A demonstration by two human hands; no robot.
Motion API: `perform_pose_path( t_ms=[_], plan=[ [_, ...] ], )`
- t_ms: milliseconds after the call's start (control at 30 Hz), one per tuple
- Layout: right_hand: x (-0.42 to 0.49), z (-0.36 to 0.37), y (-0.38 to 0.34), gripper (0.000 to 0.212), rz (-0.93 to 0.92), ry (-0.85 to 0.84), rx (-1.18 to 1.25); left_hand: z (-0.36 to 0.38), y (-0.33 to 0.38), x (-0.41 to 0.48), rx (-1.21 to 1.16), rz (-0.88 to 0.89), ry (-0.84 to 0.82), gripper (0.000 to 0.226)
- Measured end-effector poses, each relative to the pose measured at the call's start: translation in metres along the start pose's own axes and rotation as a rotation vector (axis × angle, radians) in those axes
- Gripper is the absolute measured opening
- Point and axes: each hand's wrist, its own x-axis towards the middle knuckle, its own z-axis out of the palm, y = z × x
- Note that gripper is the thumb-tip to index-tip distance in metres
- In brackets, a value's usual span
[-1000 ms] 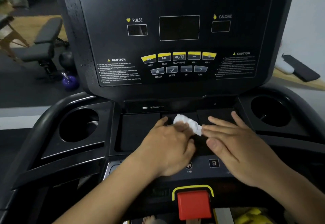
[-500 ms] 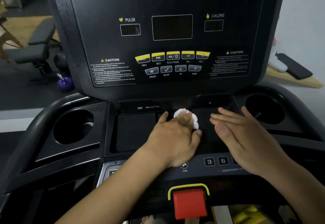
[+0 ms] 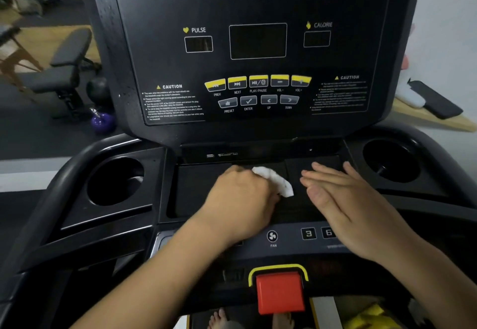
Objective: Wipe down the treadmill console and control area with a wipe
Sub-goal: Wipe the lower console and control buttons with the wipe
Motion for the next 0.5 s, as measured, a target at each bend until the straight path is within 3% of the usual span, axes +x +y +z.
perform_pose_path(
  t_ms=[133, 267, 400, 500],
  plan=[
    [0.004, 0.000, -0.004, 0.070, 0.005, 0.039, 0.098, 0.000, -0.026, -0.003, -0.312, -0.072, 0.045, 0.017],
    [0.011, -0.005, -0.018, 0.046, 0.021, 0.133, 0.274, -0.012, -0.028, 0.000, -0.930, -0.311, 0.256, 0.010],
    [0.019, -0.008, -0.030, 0.028, 0.054, 0.186, 0.525, -0.023, -0.018, 0.002, -1.371, -0.434, 0.187, 0.013],
    [0.022, -0.013, -0.028, 0.008, 0.102, 0.247, 0.554, -0.021, -0.016, 0.003, -1.591, -0.496, 0.144, 0.020]
  ],
)
